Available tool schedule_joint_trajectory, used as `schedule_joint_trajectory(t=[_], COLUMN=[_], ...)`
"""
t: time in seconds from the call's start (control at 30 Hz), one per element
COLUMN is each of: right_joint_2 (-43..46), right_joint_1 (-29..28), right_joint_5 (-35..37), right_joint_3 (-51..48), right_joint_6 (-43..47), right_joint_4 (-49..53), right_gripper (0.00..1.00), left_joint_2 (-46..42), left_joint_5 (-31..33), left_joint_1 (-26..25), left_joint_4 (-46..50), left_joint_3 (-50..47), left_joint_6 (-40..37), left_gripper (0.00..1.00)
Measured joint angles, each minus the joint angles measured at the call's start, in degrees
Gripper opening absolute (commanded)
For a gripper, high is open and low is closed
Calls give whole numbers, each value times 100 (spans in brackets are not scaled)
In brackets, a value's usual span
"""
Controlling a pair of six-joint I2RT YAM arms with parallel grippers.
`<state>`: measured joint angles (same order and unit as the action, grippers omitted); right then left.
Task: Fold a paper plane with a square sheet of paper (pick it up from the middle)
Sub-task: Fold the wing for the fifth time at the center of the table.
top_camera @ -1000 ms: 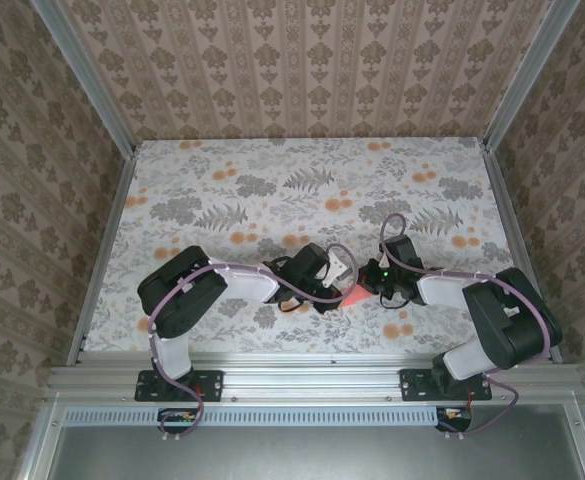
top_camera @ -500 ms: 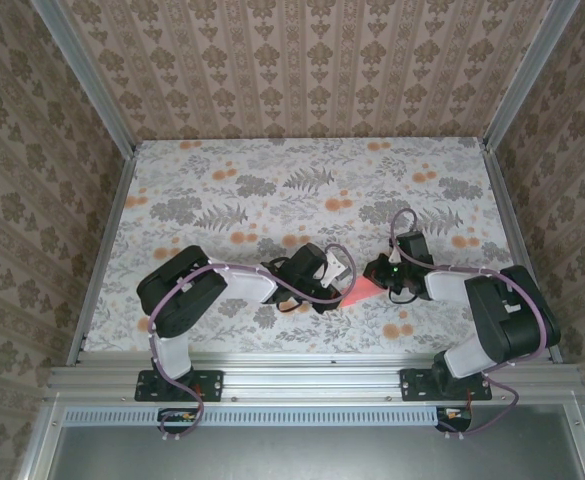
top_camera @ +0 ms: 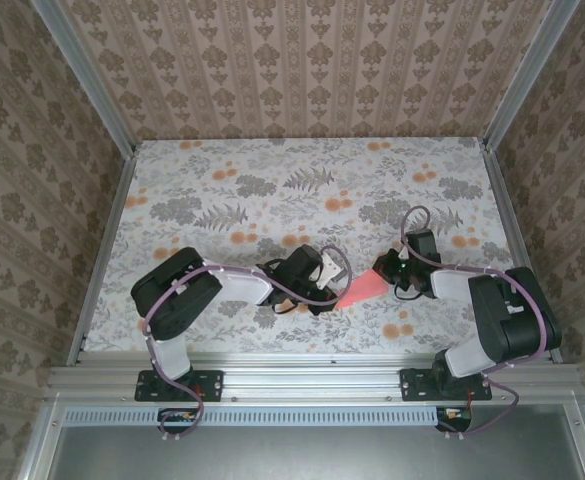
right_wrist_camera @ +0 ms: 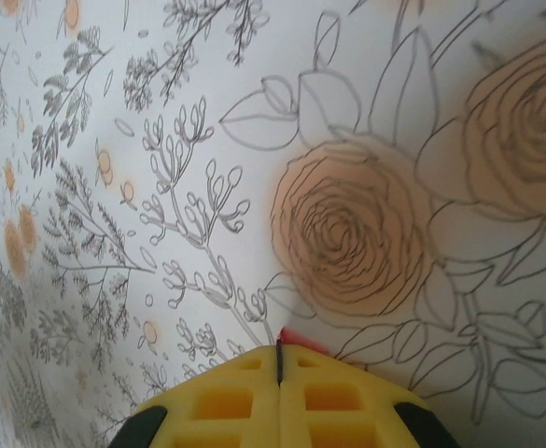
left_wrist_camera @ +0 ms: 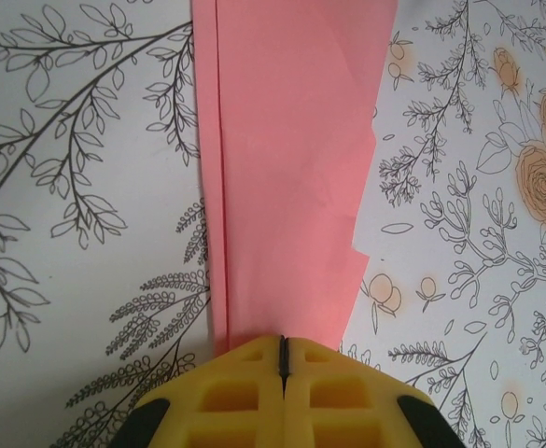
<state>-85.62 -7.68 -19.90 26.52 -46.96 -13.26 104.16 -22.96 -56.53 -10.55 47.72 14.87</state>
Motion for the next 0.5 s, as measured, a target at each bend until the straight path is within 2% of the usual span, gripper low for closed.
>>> schedule_joint_trajectory(t=[0.17, 0.33, 0.5], right_joint_2=[-48, -37, 638], right_joint_1=[70, 452, 573], right_joint_5=[-37, 155, 149], right_joint_3=[31, 111, 118], right_joint_6=[-9, 87, 374], right_joint_4=[-22, 26, 586], right_gripper=[6, 6, 8], left_joint_2=[-15, -70, -72], left_joint_5=[0, -59, -87], left_joint_1=[0, 4, 7], left_joint_4=[20, 201, 254], left_joint_3=[-7, -9, 7], left_joint_6=[0, 0, 0], left_gripper=[3, 3, 3])
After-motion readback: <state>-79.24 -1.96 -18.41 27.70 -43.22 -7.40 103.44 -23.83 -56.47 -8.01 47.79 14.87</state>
